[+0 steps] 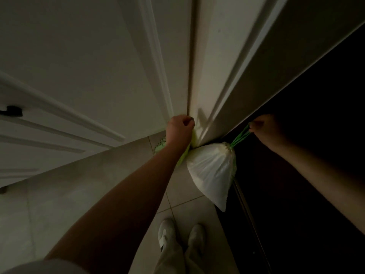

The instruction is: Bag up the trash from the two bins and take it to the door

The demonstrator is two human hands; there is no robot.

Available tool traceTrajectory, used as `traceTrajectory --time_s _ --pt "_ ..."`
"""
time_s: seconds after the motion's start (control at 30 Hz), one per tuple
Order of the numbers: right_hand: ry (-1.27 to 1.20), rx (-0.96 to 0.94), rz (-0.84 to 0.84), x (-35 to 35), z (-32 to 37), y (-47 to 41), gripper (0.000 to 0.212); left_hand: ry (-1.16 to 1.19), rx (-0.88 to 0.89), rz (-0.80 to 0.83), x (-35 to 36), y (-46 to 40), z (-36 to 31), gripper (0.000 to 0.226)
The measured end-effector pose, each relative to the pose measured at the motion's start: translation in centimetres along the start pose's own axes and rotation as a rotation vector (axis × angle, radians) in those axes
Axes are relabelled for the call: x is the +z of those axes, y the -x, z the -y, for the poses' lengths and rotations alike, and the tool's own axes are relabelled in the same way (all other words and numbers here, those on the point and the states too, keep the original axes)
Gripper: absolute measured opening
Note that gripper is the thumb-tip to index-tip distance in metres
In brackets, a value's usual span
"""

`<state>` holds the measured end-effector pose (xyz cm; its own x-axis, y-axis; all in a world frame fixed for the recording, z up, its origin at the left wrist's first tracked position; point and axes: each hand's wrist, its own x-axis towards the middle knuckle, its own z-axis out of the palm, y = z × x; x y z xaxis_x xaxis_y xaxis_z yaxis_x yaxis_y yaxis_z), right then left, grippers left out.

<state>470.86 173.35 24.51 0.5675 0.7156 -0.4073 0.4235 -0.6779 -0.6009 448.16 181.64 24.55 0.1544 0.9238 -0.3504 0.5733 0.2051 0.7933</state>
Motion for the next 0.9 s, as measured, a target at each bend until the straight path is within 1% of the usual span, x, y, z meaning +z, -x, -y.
traceTrajectory --time_s 0.13,0.2,0.27,0.43,0.57,0.73,0.87,0.9 --pt "0.085 -0.11 -0.079 0.0 -0.1 0.8 0.02 -0.015 0.048 0.001 0.0 -1.9 -2.0 0.02" --pt "0.15 -0.133 -0.076 0.0 -0.5 1.0 0.019 -0.008 0.055 -0.014 -0.2 -2.6 -2.2 0.021" --pt "0.195 -0.119 -0.051 0.0 -1.0 1.1 0.02 -0.024 0.046 -0.02 -0.4 -3.0 -1.8 0.02" --pt "0.231 -0.05 -0.026 0.4 -1.9 1.2 0.023 -0.137 0.032 0.076 -0.2 -2.3 0.6 0.02" --pt "0.254 -0.052 -0.026 0.7 -2.1 1.5 0.02 -0.161 0.039 0.075 -0.1 -2.0 1.1 0.02" --pt "0.25 -0.066 -0.046 0.8 -2.0 2.2 0.021 -0.232 0.062 0.081 -0.7 -1.4 1.2 0.028" --pt "0.255 -0.06 -0.024 0.5 -1.9 3.1 0.023 -0.323 0.09 0.103 -1.4 -0.3 1.5 0.037" --pt "0.242 -0.04 -0.023 0.3 -1.9 3.4 0.023 -0.342 0.062 0.103 -1.8 0.1 1.6 0.04"
